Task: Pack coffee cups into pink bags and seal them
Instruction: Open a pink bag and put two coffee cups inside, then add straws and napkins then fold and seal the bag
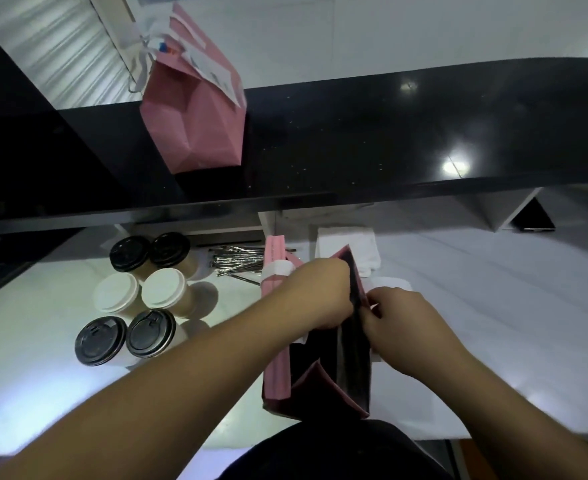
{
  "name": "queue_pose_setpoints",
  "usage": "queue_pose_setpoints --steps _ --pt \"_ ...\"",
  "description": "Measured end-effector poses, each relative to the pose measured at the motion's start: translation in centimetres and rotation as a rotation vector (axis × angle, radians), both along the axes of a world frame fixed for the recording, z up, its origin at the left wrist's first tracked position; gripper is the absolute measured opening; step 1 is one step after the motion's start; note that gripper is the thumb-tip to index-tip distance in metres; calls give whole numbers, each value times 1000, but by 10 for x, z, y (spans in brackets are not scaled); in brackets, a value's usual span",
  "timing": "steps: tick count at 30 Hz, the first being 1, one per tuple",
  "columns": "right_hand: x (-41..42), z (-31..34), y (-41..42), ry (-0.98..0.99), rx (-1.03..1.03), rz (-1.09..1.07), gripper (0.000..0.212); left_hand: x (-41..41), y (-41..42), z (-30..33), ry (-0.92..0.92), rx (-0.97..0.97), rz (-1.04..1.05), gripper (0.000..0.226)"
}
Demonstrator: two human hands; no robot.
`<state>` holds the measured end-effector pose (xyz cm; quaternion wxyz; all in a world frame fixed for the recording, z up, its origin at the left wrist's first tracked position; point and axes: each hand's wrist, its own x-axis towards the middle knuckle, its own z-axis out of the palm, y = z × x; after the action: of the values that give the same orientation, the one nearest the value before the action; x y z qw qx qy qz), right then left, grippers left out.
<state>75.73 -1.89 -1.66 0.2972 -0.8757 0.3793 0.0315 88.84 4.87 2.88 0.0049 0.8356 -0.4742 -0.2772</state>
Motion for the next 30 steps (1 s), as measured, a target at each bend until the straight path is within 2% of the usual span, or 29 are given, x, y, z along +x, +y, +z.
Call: queue_pose_setpoints --steps 4,8,11,13,18,25,30 --pt "-4 1 -3 -35 -72 27 20 7 21 8 22 -247 129 7" --pt "-2 5 -1 -154 -224 85 32 21 72 11 -40 -437 288 27" --pt "10 7 -6 -183 -330 149 47 25 118 3 18 -377 423 45" --pt "22 9 -13 -186 -425 194 49 18 141 -7 89 -328 470 55" --pt "57 18 -26 -103 -553 352 50 -13 158 -30 184 -273 552 64" --pt "86 18 -40 54 -368 467 19 -27 148 -42 85 -365 535 50" --pt "71 13 -52 -6 -350 357 21 -8 161 -38 97 -379 556 24"
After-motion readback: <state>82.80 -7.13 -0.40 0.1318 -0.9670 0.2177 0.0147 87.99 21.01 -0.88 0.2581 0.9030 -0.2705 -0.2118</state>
